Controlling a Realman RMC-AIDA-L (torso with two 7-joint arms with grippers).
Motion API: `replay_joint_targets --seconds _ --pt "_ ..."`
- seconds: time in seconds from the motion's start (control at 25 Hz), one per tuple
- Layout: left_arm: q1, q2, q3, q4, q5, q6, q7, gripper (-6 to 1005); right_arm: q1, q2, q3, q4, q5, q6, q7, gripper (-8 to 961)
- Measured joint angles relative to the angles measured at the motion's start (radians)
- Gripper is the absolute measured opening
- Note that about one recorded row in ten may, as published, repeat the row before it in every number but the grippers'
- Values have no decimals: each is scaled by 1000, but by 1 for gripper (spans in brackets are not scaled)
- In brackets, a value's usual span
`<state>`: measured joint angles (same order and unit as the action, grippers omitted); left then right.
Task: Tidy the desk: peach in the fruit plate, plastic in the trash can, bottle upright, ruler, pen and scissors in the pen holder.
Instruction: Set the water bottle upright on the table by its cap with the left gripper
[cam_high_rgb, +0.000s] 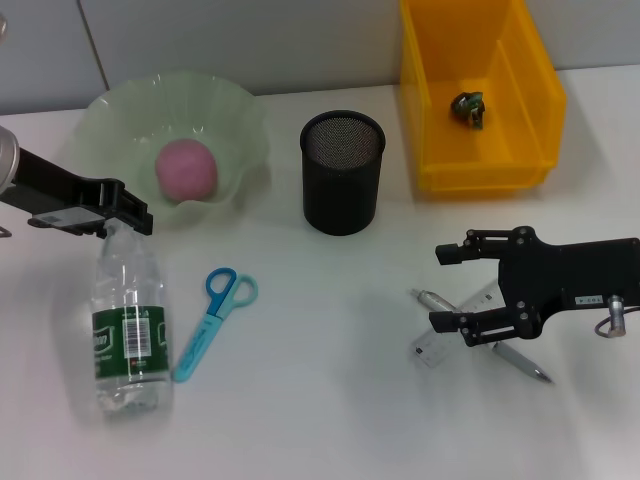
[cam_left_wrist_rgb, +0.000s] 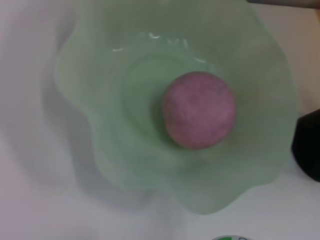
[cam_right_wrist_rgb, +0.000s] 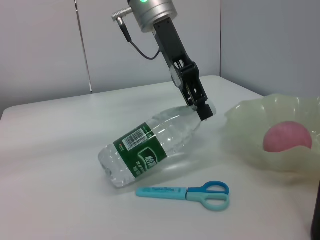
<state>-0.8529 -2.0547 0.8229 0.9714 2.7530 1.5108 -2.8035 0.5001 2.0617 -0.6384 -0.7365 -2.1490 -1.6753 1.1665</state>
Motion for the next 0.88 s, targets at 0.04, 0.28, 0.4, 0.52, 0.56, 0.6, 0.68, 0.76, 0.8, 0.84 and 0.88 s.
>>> replay_joint_targets --seconds 0.04,0.28,0.4,0.52,0.56,0.6,0.68,0.76,0.8,0.84,0.88 --pt "1 1 0 0 -8 3 3 450 0 0 0 -1 0 0 1 828" --pt "11 5 1 4 -42 9 19 449 0 0 5 -7 0 0 6 828" --pt "14 6 0 19 -48 21 32 448 0 0 6 -10 0 0 7 828" --pt "17 7 0 37 -49 31 39 447 0 0 7 -11 0 0 7 828" --pt "19 7 1 45 -49 35 39 447 0 1 7 -11 0 0 7 828" --pt "21 7 2 52 -49 38 40 447 0 1 7 -11 0 0 7 828" --pt "26 7 2 67 -49 46 44 446 0 1 8 -11 0 0 8 828" --pt "27 7 1 71 -49 50 47 446 0 2 8 -13 1 0 9 828" --pt "28 7 0 80 -50 57 50 446 0 3 8 -14 2 0 10 828" --pt "28 7 0 82 -50 58 50 446 0 3 8 -14 2 0 13 828" --pt "29 7 0 87 -50 60 51 446 0 3 8 -14 2 0 13 828"
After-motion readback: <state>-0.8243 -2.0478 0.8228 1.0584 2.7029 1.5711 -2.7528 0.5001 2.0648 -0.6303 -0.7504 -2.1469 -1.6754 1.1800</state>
